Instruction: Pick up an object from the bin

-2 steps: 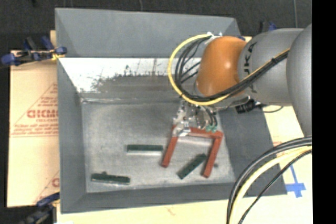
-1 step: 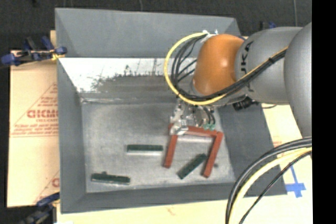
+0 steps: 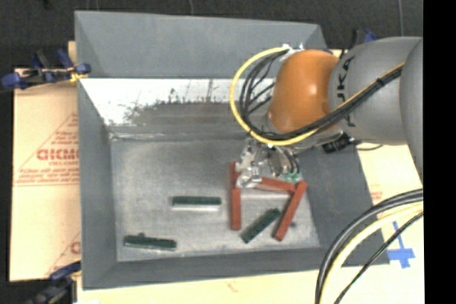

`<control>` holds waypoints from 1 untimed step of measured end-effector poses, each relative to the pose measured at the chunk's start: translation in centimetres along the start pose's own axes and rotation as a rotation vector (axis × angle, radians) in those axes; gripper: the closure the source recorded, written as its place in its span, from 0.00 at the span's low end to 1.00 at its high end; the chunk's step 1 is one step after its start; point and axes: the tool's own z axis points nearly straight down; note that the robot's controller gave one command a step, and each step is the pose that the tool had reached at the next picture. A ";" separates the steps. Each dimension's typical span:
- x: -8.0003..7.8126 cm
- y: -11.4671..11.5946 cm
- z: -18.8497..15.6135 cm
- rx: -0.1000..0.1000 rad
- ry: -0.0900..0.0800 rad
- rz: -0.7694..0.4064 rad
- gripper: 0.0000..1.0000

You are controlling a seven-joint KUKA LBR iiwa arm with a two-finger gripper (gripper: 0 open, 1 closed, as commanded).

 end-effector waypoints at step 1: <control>-1.3 0.5 -2.4 0.001 0.001 0.037 1.00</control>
Offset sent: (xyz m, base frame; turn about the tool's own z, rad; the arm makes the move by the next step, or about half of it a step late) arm 0.0347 -0.0747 0.0309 -0.0433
